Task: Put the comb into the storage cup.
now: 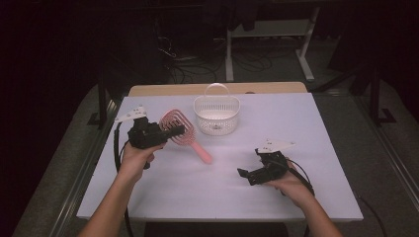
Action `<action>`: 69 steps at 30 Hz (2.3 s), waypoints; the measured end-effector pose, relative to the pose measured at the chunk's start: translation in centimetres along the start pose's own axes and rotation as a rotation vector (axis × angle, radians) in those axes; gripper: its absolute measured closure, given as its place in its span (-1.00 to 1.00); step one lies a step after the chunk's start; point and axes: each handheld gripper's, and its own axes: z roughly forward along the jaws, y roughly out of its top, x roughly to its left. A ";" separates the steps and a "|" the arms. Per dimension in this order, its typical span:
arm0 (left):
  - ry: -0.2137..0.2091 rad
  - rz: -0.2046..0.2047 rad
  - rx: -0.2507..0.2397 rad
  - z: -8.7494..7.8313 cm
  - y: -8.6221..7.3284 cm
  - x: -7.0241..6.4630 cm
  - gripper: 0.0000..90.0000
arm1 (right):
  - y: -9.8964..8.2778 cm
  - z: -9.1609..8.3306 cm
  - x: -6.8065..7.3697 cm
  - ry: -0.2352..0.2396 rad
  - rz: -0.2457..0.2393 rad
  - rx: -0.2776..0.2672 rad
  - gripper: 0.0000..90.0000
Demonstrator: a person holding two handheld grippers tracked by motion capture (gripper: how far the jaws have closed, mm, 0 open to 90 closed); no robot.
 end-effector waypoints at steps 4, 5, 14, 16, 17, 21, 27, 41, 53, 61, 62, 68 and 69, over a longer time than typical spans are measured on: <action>-0.003 -0.001 0.000 0.0 0.0 0.1 0.44 | -0.9 -0.7 -0.4 0.001 0.010 0.008 -1.00; -0.002 -0.001 0.000 -0.1 0.0 0.1 0.44 | -1.1 -0.9 -0.5 -0.002 0.016 0.008 -1.00; -0.006 -0.007 -0.008 -0.1 0.1 0.0 0.44 | -3.2 -2.7 -1.3 -0.021 0.036 -0.004 -1.00; -0.008 -0.005 -0.008 -0.2 0.3 0.0 0.44 | -3.6 -3.1 -1.5 -0.024 0.044 -0.007 -1.00; -0.009 -0.003 -0.010 -0.2 0.4 0.0 0.44 | -3.8 -3.2 -1.5 -0.024 0.046 -0.008 -1.00; -0.011 0.004 -0.015 -0.3 0.9 -0.1 0.44 | -3.8 -3.4 -1.6 -0.025 0.050 -0.012 -1.00; -0.026 0.004 -0.025 -0.3 1.6 0.0 0.44 | -3.8 -3.4 -1.6 -0.024 0.040 -0.012 -1.00; -0.056 0.028 -0.062 1.0 4.8 0.5 0.44 | -3.7 -3.3 -1.4 -0.019 0.041 -0.006 -0.99; -0.070 0.039 -0.083 2.8 6.9 1.2 0.44 | -3.7 -3.3 -1.4 -0.021 0.045 -0.011 -0.99; -0.069 0.053 -0.095 4.1 8.6 1.5 0.44 | -3.7 -3.3 -1.4 -0.019 0.045 -0.012 -0.99; -0.067 0.056 -0.098 4.2 8.8 1.5 0.44 | -3.7 -3.3 -1.4 -0.018 0.045 -0.012 -0.99; -0.060 0.055 -0.115 5.1 9.9 1.9 0.44 | -3.7 -3.4 -1.4 -0.018 0.047 -0.013 -0.99; -0.058 0.053 -0.119 5.2 10.1 2.0 0.44 | -3.7 -3.4 -1.4 -0.017 0.047 -0.014 -0.99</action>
